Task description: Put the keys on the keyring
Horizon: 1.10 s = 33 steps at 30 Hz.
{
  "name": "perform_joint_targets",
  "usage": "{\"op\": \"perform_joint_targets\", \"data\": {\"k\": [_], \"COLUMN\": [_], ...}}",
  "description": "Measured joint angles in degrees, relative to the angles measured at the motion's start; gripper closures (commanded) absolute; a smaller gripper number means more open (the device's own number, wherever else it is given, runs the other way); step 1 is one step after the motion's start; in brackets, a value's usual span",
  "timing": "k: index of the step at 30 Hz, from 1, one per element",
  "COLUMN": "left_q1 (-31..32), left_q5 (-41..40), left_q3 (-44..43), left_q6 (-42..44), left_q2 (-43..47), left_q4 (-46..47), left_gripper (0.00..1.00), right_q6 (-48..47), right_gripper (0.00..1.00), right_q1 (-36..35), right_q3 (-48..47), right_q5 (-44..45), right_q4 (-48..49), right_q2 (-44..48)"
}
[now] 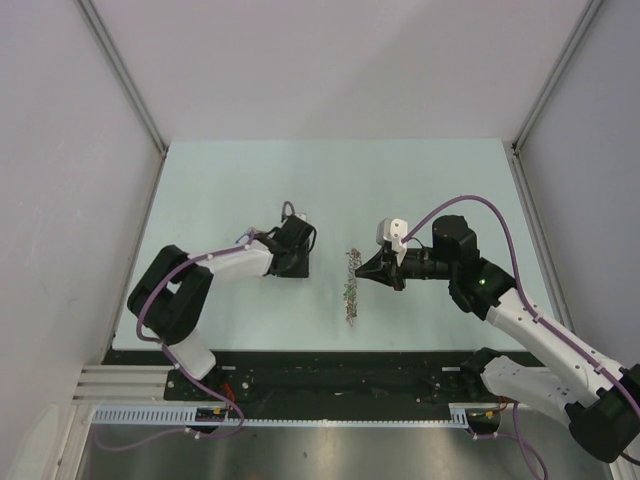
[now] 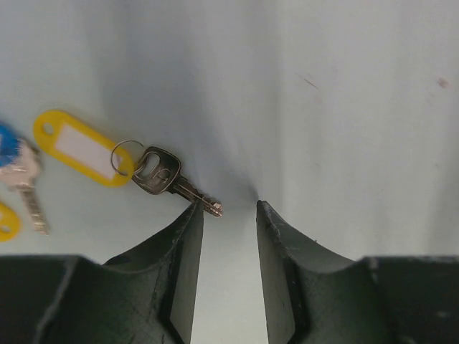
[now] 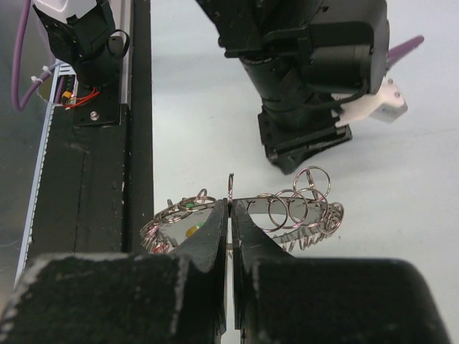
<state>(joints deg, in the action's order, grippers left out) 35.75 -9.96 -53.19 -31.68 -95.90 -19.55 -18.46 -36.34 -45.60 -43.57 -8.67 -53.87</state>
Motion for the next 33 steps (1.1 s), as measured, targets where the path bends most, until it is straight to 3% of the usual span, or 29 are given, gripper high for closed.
{"op": "perform_joint_targets", "data": {"k": [9, 19, 33], "left_q1": [4.8, 0.3, -2.7], "left_q5": [1.8, -2.4, -1.2], "left_q3": [-0.6, -4.4, -4.4], "left_q6": [0.7, 2.1, 3.7], "left_q2": [1.3, 5.4, 1.1], "left_q4": [-3.5, -6.2, -6.2], "left_gripper": [0.57, 0.57, 0.66], "right_q6": [0.0, 0.0, 0.0], "right_gripper": [1.0, 1.0, 1.0], "right_q1": [0.1, 0.5, 0.6], "right_q3": [0.0, 0.0, 0.0], "right_q5": [0.0, 0.0, 0.0], "right_q4": [0.0, 0.0, 0.0], "right_q2": [0.0, 0.1, 0.1]}}
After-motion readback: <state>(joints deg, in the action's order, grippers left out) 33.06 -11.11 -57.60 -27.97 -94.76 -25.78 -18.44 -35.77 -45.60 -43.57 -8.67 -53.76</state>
